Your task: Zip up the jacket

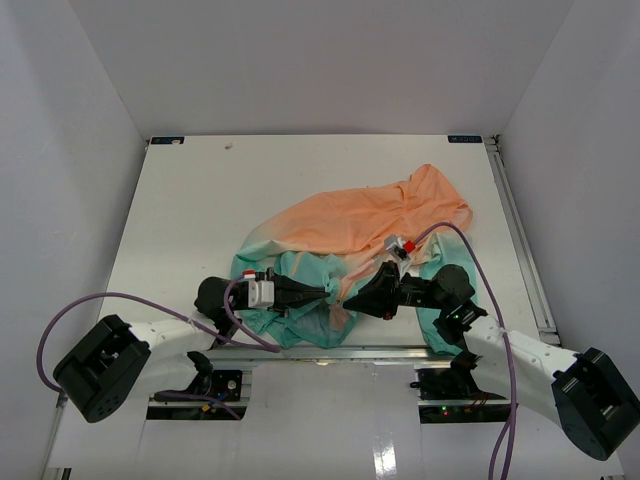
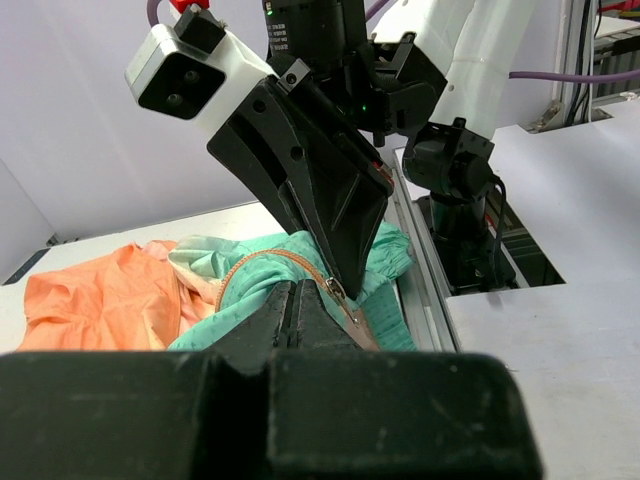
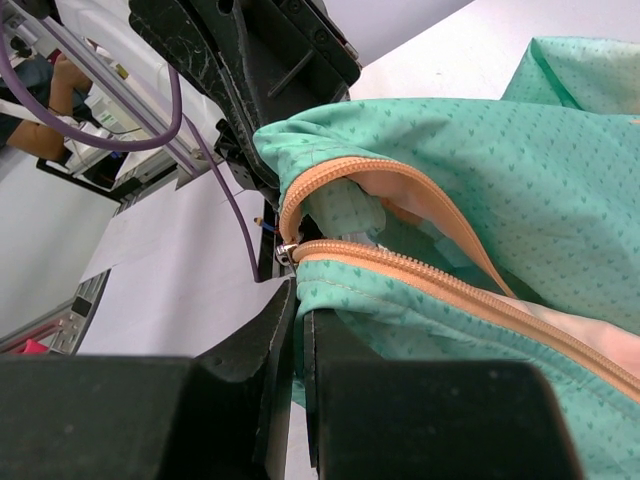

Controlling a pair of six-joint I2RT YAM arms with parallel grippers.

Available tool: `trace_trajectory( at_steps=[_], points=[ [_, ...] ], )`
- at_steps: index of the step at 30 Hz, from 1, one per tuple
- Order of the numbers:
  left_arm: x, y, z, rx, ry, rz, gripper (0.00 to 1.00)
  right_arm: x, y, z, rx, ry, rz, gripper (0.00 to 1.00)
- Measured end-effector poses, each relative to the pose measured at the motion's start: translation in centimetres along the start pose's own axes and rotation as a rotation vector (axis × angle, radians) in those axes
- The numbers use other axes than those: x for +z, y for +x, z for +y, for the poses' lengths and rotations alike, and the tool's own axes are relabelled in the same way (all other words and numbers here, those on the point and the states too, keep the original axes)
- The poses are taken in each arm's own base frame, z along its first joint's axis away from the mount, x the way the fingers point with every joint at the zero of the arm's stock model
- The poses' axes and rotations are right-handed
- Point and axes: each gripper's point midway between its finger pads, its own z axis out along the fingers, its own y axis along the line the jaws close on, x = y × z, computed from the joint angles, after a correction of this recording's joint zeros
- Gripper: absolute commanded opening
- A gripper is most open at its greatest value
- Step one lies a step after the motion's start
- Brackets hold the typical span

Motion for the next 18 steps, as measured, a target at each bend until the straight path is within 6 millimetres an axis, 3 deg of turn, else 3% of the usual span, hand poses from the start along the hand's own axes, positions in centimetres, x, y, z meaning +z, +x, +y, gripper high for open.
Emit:
trace_trajectory(
  at_steps=[18],
  points=[
    [0.4, 1.5, -0.3, 0.043, 0.013, 0.051, 0.0, -0.1, 0.1, -0.4, 0.025, 0.035, 0.012, 0.08]
  ],
)
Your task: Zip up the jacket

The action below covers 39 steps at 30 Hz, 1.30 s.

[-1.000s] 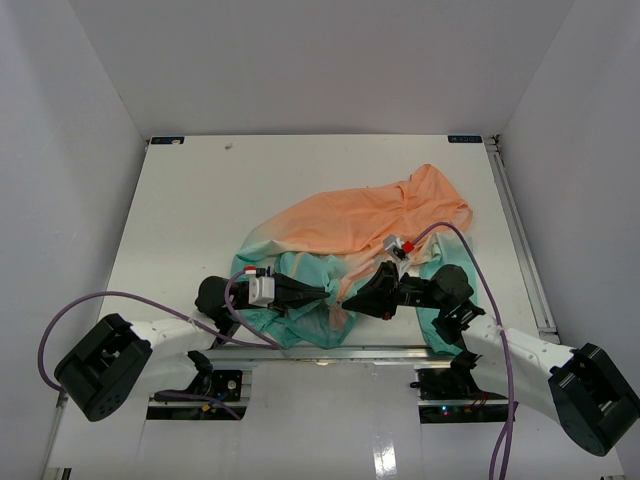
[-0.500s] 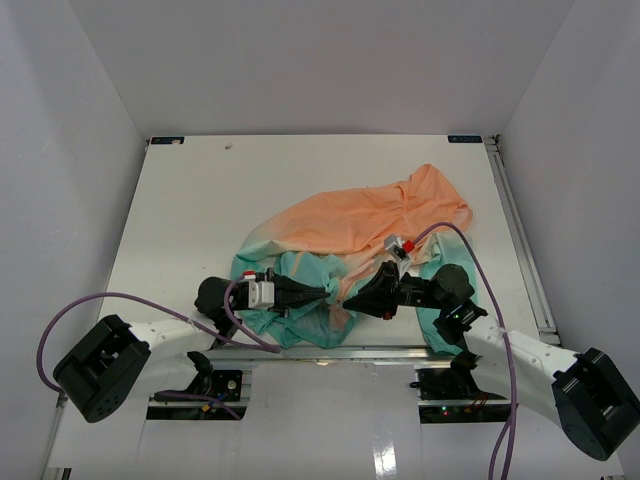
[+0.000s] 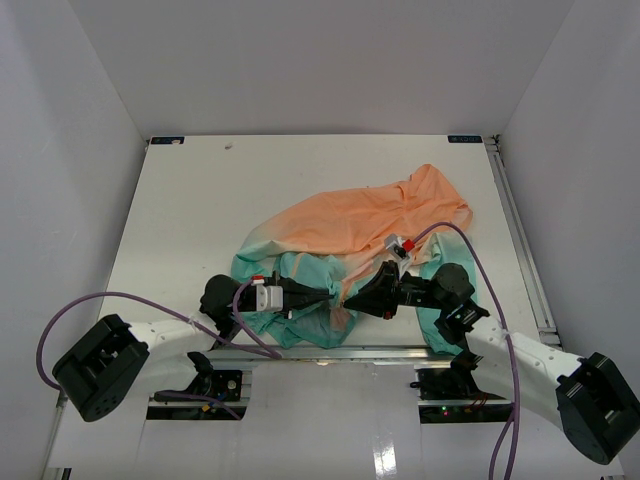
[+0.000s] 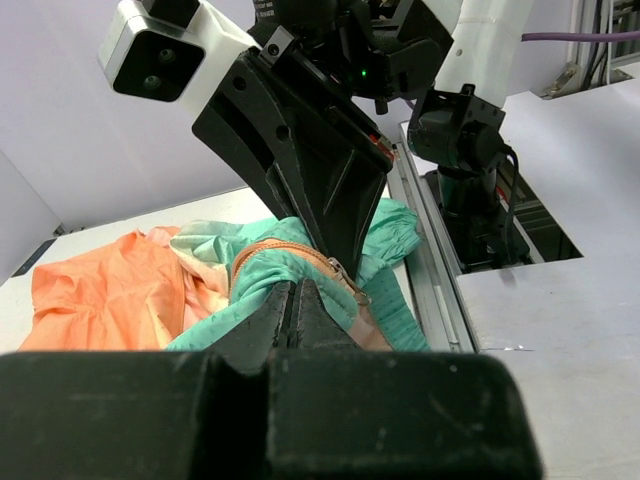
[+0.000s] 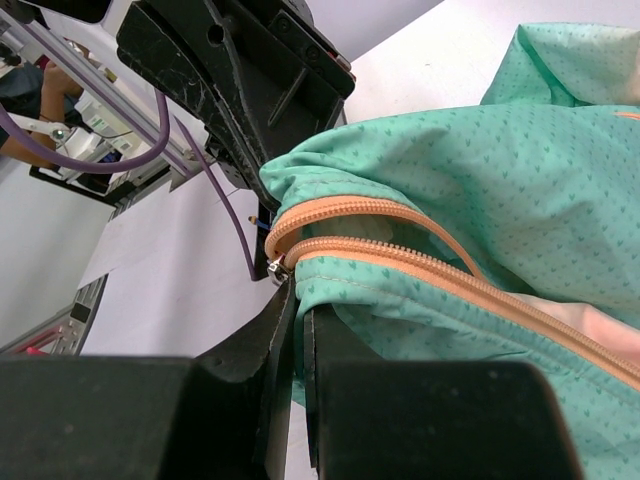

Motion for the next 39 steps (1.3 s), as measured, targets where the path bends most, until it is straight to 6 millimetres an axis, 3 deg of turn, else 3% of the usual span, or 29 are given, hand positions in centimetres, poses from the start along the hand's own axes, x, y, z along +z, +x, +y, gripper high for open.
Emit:
trace_trajectory(
  at_steps=[11, 33, 35, 39],
  points=[
    [-0.1, 0.1, 0.8, 0.032, -0.05, 0.015, 0.0, -0.1, -0.2, -0.1, 0.002, 0.018, -0.01, 0.08],
    [-0.1, 0.9, 0.7, 0.062, -0.054, 0.056, 0.0, -0.5, 0.4, -1.7, 0.049, 0.114, -0.004, 0.08],
    [-0.1, 0.9, 0.5, 0.061, -0.049, 0.06, 0.17, -0.6, 0.6, -1.9, 0.051, 0.124, 0.001, 0.08],
    [0.2, 1.1, 0.5, 0.052, -0.045, 0.071, 0.28, -0.6, 0.8, -2.2, 0.056, 0.14, 0.008, 0.08]
  ],
)
